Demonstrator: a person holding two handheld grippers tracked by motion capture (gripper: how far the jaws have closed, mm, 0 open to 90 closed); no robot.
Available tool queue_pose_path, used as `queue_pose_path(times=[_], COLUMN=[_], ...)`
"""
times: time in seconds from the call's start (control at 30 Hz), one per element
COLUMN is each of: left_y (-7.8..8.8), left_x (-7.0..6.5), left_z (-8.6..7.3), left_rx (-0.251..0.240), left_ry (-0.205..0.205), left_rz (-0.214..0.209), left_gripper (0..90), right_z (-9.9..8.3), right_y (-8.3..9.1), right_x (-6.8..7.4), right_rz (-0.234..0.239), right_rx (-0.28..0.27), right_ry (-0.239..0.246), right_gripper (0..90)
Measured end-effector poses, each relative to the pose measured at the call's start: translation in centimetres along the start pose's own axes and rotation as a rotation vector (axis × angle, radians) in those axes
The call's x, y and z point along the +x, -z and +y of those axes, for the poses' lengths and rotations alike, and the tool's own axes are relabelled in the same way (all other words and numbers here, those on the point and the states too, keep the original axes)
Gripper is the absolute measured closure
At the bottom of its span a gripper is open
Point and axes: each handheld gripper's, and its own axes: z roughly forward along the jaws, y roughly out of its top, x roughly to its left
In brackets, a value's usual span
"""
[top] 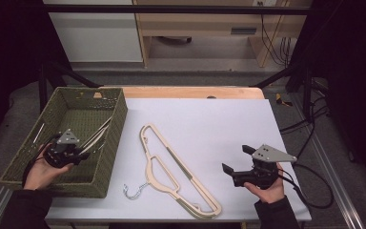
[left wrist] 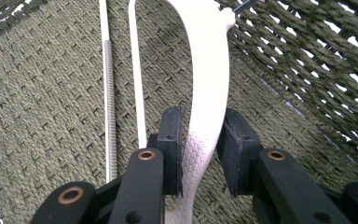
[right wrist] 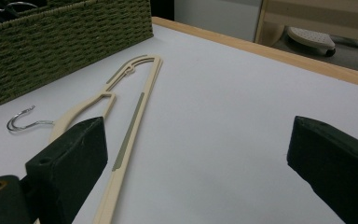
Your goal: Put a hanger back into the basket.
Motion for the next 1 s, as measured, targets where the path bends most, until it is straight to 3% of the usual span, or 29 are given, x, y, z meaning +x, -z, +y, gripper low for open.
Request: queue_pose_path(times=[0.23,0.53,0.7,1.0], left_y=[0.3,1.1,2.4,6.5], left_x=[0.1,0.3,0.3,0.0], left_z=[0.0,0.3,0.5,0.9], left_rx=[-0.021,-0.070,-0.166,-0.421], left_ry=[0.005,0.016,0.047,0.145], left_rz=[-0.003,0.011,0.035,0.050], left_gripper=[64.7,49.8,32.9,19.6], right_z=[0.1,0.3,0.4,0.5], right_y=[0.0,0.0,0.0,0.1], right_x=[0.0,0.3,0.4,0.5], right_rz=[0.000,0.011,0.013,0.020], right_rx=[-0.006,-0.006,-0.015,-0.020], right_ry=[0.002,0.013,0.011,0.014], right_gripper=[5.5,5.5,5.4,5.3])
